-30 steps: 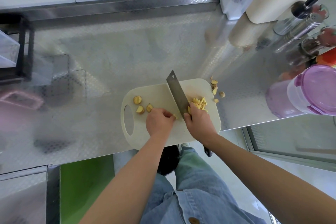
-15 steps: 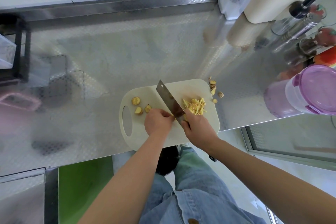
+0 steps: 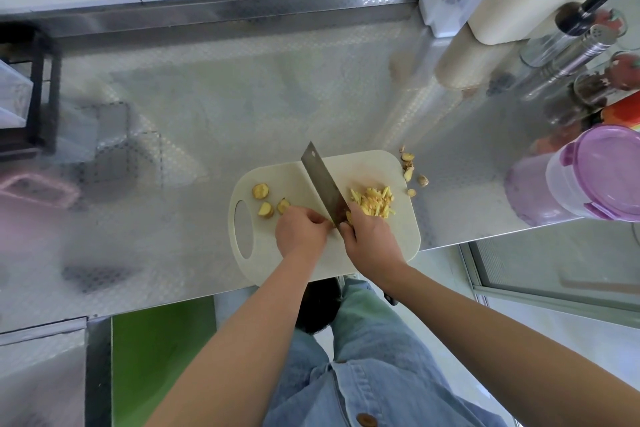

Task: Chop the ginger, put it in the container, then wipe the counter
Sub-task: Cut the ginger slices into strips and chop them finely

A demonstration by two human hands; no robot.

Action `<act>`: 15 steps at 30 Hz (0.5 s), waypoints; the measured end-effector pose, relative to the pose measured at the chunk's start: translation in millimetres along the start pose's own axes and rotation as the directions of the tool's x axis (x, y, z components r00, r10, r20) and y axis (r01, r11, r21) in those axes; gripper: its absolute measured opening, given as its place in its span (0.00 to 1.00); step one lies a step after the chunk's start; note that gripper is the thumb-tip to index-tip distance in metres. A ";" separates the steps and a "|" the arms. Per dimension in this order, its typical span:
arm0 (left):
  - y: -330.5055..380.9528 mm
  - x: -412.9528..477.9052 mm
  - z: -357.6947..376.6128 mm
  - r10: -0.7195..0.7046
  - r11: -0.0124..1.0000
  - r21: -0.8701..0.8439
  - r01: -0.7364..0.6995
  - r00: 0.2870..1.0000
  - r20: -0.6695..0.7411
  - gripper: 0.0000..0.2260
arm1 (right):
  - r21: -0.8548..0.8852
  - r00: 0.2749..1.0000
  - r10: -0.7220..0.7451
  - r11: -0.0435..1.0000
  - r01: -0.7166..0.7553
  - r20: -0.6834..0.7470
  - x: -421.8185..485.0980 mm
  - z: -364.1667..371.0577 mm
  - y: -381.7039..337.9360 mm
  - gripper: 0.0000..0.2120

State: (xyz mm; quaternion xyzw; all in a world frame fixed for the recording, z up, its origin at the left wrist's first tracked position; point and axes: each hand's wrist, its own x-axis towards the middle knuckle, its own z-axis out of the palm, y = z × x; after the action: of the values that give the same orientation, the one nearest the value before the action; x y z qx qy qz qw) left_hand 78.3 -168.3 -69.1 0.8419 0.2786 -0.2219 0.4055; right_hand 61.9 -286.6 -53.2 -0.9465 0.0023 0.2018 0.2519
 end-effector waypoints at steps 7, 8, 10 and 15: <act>0.4 -0.4 -0.4 0.003 1.000 0.005 -0.003 1.000 0.000 0.04 | -0.057 0.998 -0.019 0.998 0.023 0.056 2.4 -3.8 -5.4 0.06; 0.6 -0.3 -0.6 0.001 1.000 0.004 -0.001 1.000 0.000 0.04 | -0.069 0.998 -0.025 0.997 0.030 0.063 2.8 -4.8 -5.6 0.06; 0.5 -0.1 -0.5 -0.005 1.000 0.010 0.005 1.000 0.004 0.04 | -0.065 0.998 -0.017 0.998 0.021 0.053 3.7 -5.2 -3.8 0.07; 1.5 -0.9 -0.1 -0.010 1.000 0.017 0.010 1.000 0.000 0.05 | -0.028 1.000 0.004 1.000 -0.003 0.021 3.6 -1.4 -3.4 0.09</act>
State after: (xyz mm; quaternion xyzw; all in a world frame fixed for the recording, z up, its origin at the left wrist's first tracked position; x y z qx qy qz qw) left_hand 78.6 -169.3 -67.7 0.8438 0.2808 -0.2263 0.3974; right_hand 66.0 -284.0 -51.9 -0.9476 -0.0017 0.2125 0.2385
